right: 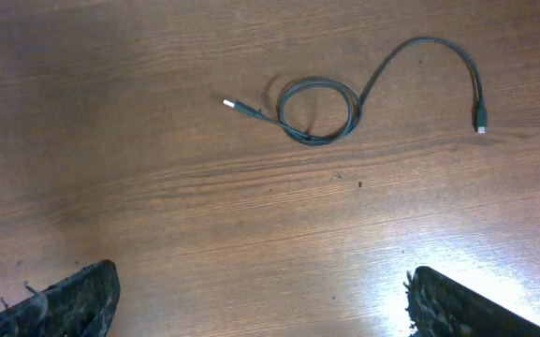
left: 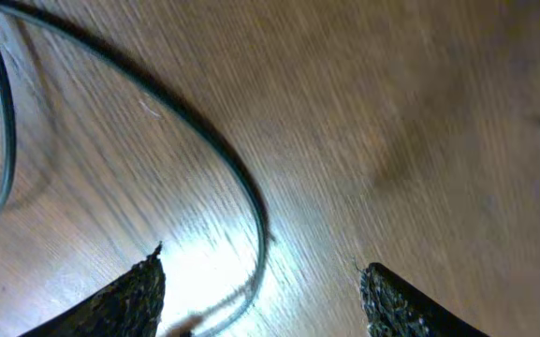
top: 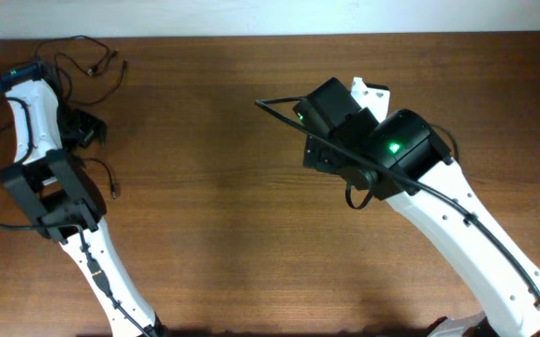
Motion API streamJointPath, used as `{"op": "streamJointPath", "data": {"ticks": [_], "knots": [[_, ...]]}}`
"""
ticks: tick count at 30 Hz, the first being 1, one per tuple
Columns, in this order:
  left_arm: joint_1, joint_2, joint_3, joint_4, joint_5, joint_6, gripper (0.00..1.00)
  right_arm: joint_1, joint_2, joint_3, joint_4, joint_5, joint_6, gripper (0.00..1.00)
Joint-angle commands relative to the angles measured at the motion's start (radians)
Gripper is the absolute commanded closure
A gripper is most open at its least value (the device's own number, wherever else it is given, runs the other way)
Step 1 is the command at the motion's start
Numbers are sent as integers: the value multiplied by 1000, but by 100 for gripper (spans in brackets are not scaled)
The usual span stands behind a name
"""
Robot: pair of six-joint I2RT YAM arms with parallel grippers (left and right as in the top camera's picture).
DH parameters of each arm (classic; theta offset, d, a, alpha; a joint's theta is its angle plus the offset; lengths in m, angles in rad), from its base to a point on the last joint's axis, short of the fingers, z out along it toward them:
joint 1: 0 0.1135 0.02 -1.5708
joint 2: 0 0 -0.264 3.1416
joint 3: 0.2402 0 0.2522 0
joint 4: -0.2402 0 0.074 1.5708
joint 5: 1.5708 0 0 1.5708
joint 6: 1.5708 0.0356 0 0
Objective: Untangle cables
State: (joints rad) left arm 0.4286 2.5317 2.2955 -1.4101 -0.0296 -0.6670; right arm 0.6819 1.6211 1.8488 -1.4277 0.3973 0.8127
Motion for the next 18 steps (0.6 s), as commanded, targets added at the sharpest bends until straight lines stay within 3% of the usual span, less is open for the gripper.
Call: {"op": "streamJointPath", "data": {"ticks": [1, 5, 6, 7, 8, 14, 18], "knots": [[8, -28, -87, 63, -63, -52, 34, -5, 1, 0, 2, -6, 3, 2], [14, -28, -154, 131, -66, -59, 38, -5, 1, 0, 3, -5, 3, 1], [14, -28, -168, 161, -66, -59, 45, -5, 1, 0, 3, -5, 3, 2], [14, -28, -183, 190, -65, -59, 62, -5, 1, 0, 3, -5, 3, 1], [14, -28, -190, 206, -65, -59, 71, -5, 1, 0, 3, -5, 3, 2], [14, -28, -201, 247, -65, -58, 71, -5, 1, 0, 3, -5, 3, 2], [13, -28, -201, 302, -53, -58, 89, -5, 1, 0, 3, -5, 3, 2]]}}
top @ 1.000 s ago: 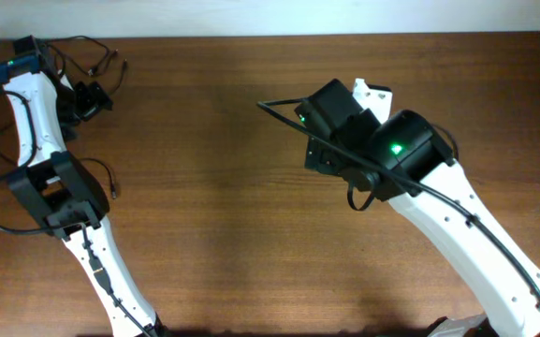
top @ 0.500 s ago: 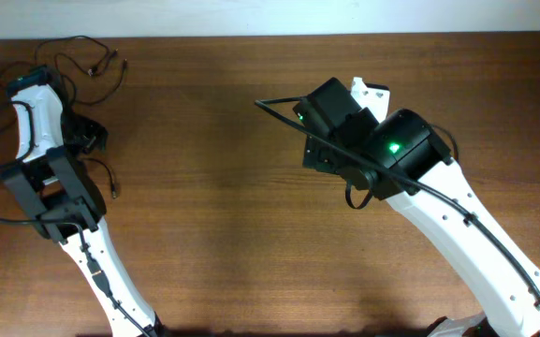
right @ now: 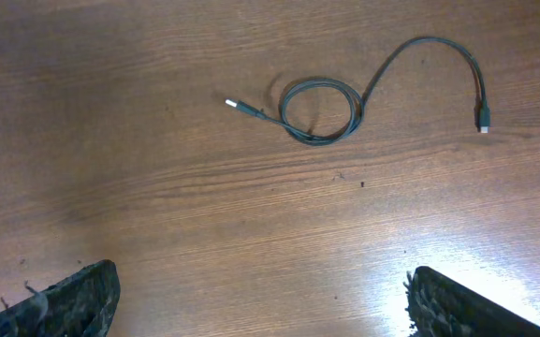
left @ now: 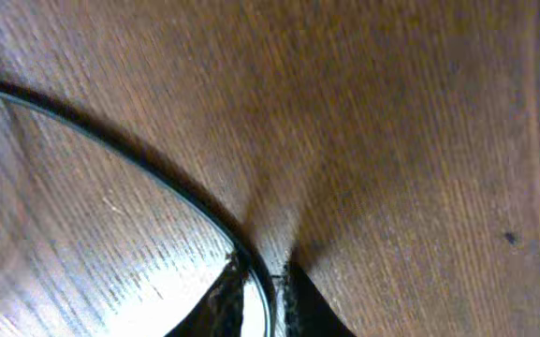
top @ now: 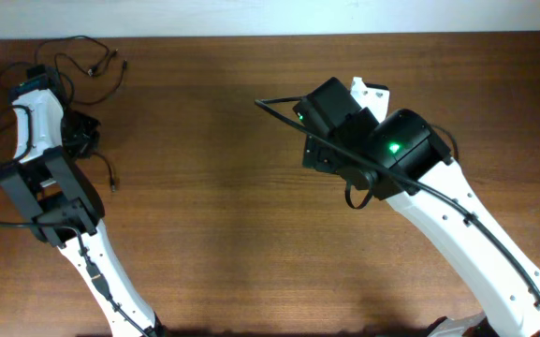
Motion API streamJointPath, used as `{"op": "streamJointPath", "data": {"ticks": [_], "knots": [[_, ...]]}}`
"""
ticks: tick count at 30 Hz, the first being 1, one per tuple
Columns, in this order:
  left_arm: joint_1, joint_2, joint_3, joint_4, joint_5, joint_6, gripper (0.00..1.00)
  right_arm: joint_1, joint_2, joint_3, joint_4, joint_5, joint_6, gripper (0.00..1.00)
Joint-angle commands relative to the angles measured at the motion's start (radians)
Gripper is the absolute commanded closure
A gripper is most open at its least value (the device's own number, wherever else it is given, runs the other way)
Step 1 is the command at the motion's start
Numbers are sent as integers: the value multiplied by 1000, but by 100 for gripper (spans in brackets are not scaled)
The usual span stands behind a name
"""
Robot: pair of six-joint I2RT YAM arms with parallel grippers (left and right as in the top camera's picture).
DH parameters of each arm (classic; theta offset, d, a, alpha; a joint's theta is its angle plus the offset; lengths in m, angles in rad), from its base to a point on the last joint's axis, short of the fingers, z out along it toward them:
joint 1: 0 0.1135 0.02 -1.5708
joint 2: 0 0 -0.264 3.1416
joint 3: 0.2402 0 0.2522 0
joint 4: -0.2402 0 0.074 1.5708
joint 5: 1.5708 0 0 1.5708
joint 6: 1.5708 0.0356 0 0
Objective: Untangle cables
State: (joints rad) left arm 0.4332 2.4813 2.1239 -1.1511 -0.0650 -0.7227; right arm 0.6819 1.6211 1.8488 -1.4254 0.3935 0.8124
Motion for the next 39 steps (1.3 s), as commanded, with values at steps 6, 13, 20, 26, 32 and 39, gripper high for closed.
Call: {"op": "streamJointPath", "data": {"ticks": [6, 13, 20, 26, 32, 39], "knots": [[8, 22, -29, 185, 290, 126, 100, -5, 1, 0, 1, -2, 3, 2], [10, 16, -11, 241, 443, 209, 51, -5, 1, 0, 0, -2, 3, 2], [-38, -88, 60, 348, 438, 212, 22, -5, 1, 0, 16, -2, 3, 2], [-93, -27, 55, 381, 133, 105, 18, -5, 1, 0, 15, -24, 3, 2], [-105, 40, 55, 489, 76, 68, 21, -5, 1, 0, -4, -24, 3, 1], [-105, 103, 55, 488, 77, 34, 20, -5, 1, 0, -3, -24, 3, 2]]}}
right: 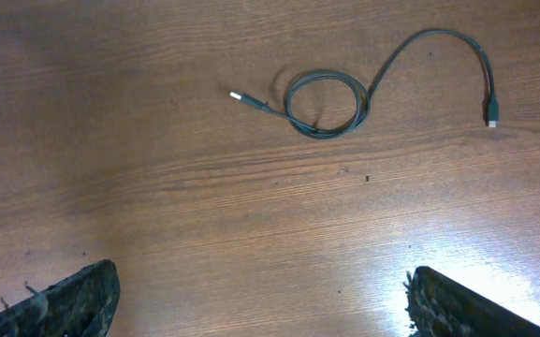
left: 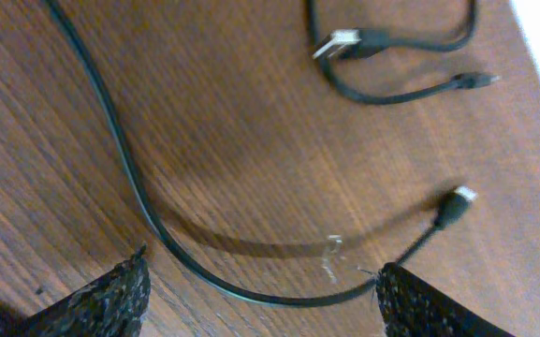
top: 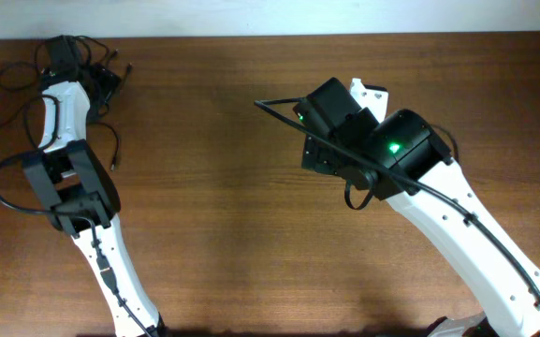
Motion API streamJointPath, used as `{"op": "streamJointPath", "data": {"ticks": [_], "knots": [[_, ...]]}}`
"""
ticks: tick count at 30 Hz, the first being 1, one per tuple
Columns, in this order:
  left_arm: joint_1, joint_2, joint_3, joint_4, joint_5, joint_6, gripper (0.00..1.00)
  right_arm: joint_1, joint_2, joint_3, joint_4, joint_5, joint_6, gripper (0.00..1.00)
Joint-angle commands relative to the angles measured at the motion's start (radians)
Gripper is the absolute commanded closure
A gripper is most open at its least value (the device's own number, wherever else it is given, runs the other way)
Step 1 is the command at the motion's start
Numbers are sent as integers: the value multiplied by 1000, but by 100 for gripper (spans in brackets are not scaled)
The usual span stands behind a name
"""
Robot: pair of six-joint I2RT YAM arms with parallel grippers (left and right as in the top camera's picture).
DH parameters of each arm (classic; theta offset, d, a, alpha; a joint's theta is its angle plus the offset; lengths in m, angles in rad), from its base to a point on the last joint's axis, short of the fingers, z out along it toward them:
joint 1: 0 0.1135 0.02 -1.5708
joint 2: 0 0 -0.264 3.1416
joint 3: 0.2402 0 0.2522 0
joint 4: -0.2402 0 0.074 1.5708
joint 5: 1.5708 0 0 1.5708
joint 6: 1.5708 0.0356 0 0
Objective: Untangle cables
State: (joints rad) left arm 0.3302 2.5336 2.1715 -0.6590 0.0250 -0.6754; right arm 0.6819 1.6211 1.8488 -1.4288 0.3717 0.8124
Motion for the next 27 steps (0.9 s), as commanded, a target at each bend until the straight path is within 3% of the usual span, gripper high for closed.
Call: {"op": "streamJointPath", "data": {"ticks": [1, 3, 5, 6, 7, 9, 17, 22, 23, 24, 25, 26, 27], "knots": [[-1, 56, 8, -7, -14, -13, 20, -5, 1, 0, 0, -2, 3, 2], [-1, 66, 8, 1, -14, -13, 32, -5, 1, 0, -1, -2, 3, 2], [0, 66, 8, 10, -15, -13, 65, -5, 1, 0, -1, -2, 3, 2], [0, 66, 8, 11, -15, -13, 71, -5, 1, 0, -1, -2, 3, 2], [0, 66, 8, 11, -15, -13, 85, -5, 1, 0, -1, -2, 3, 2], [0, 66, 8, 10, -14, -12, 100, -5, 1, 0, -1, -2, 3, 2], [0, -30, 11, -193, -22, -2, 100, -5, 1, 0, 0, 6, 2, 1], [0, -185, 11, -300, -164, -2, 100, -5, 1, 0, -1, 5, -24, 2], [0, -204, 11, -292, -196, -2, 92, -5, 1, 0, -4, 5, -24, 2], [1, -215, 11, -276, -238, -2, 67, -5, 1, 0, -8, 5, -24, 2], [4, -223, 11, -261, -291, -2, 26, -5, 1, 0, -16, 5, -24, 2], [10, -224, 11, -245, -322, -1, 11, -5, 1, 0, -19, 5, -24, 2], [23, -224, 11, -222, -328, 32, 8, -5, 1, 0, -19, 3, -23, 2]]}}
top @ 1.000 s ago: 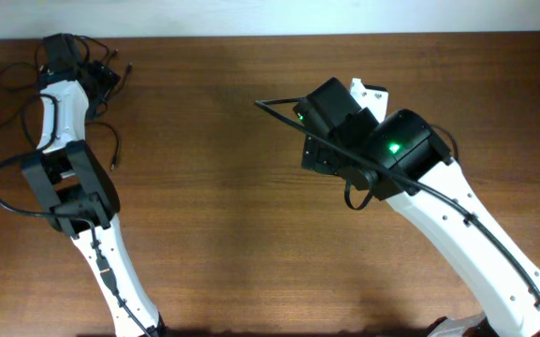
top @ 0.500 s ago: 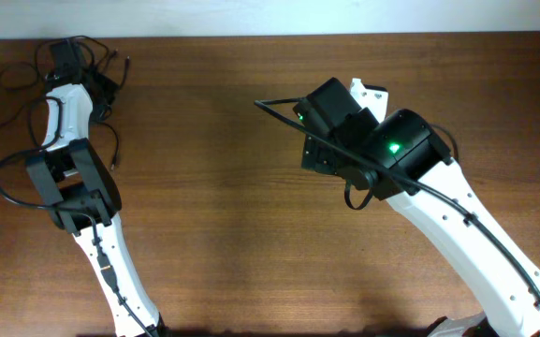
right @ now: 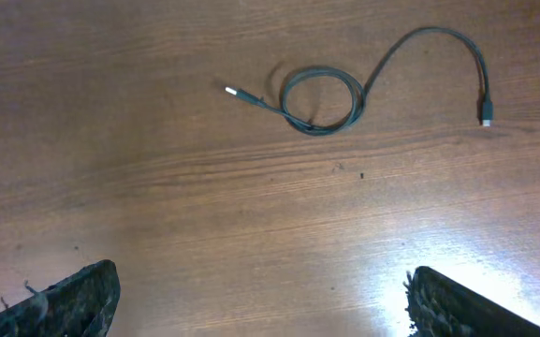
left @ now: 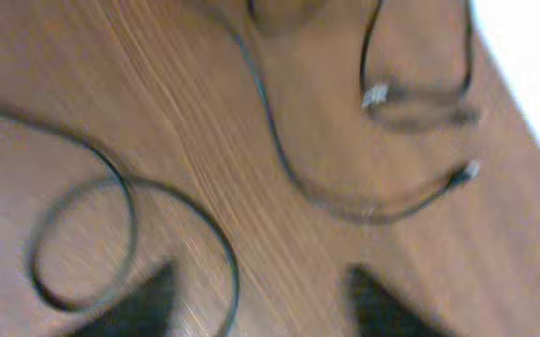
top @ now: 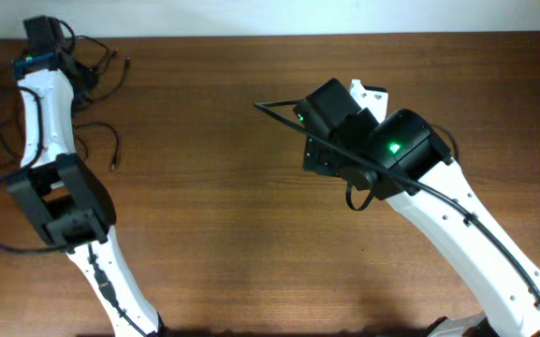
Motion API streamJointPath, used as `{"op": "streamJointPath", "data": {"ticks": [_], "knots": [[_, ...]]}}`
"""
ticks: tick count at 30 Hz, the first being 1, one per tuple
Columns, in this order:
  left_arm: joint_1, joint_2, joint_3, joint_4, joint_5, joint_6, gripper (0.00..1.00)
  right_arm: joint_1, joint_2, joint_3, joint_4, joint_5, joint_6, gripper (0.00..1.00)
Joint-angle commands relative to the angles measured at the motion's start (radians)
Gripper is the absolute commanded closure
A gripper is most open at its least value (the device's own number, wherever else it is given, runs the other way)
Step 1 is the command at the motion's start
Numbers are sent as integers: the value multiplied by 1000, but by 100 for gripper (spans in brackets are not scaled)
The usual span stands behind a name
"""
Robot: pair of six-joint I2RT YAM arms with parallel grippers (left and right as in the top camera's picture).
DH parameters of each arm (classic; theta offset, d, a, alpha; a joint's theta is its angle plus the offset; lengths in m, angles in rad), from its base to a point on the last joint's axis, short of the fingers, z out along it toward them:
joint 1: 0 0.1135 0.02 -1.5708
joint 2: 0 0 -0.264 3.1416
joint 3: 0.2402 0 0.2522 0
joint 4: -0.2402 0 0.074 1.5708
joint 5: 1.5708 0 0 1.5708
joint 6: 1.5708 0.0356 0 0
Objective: Untangle cables
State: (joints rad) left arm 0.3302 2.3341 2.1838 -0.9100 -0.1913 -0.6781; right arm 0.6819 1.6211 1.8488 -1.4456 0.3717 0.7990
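Note:
A tangle of thin black cables [top: 96,58] lies at the table's far left corner, with loose strands trailing down the left side [top: 110,150]. My left gripper [top: 66,64] hovers over it. In the blurred left wrist view it is open [left: 265,314], above a cable loop [left: 82,234], a long strand [left: 279,150] and a plug [left: 374,94]. My right gripper [right: 270,318] is open and empty above the table. Beyond it lies one separate cable [right: 321,98], coiled once, with a plug [right: 234,91] at one end. In the overhead view the right arm hides that cable.
The white wall edge [top: 251,17] runs along the far side of the brown table [top: 204,215]. The right arm's body [top: 391,150] stands over the middle right. Its own black lead [top: 270,105] sticks out to the left.
My left gripper has moved toward the far left corner and stands higher over the tangle, still open; more cable shows beneath it, blurred. The right arm and its coiled cable are unchanged.
My left gripper was open low over one strand at the left side. It was then shut on that strand. Later it stood open near the tangle with the strand lying loose, and now it is higher over the corner. The right gripper stayed open above the separate coiled cable.

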Motion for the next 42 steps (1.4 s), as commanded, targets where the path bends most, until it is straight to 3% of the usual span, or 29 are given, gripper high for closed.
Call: {"op": "streamJointPath", "data": {"ticks": [1, 7, 12, 15, 17, 19, 22, 25, 27, 29, 33, 36, 37, 42], "knots": [[37, -22, -3, 47, -111, 46, 8, -5, 1, 0, -1, 1, -10, 2], [127, 70, -3, 227, 35, 94, 11, -5, 1, 0, 6, -6, -9, 2], [156, 164, -3, 361, 50, 131, 24, -4, 1, 0, 5, -25, -10, 2], [154, 192, -3, 413, 128, 129, 20, -3, 2, 0, 6, -26, -8, 2], [152, 215, -3, 432, 122, 122, 24, -3, 2, 0, 6, -29, -6, 2], [161, 249, -3, 426, 124, 50, 18, -3, 2, 0, 5, -44, -6, 2], [165, 273, -3, 435, 124, 31, 19, -3, 2, 0, 5, -47, -6, 2], [174, 276, -3, 500, 124, 31, 40, -3, 2, 0, 5, -47, -6, 2], [181, 277, -3, 507, 124, 31, 62, -3, 2, 0, 5, -47, -6, 2], [192, 277, -3, 511, 124, 31, 76, -3, 2, 0, 5, -47, -6, 2], [226, 277, -3, 520, 125, 31, 75, -3, 2, 0, 5, -55, -6, 2], [241, 277, -3, 519, 142, 50, 93, -3, 2, 0, 6, -54, -6, 2], [245, 277, -3, 519, 192, 87, 100, -3, 2, 0, 6, -54, -6, 2], [247, 277, -3, 475, 518, 178, 100, -3, 2, 0, 10, -53, -6, 1]]}}
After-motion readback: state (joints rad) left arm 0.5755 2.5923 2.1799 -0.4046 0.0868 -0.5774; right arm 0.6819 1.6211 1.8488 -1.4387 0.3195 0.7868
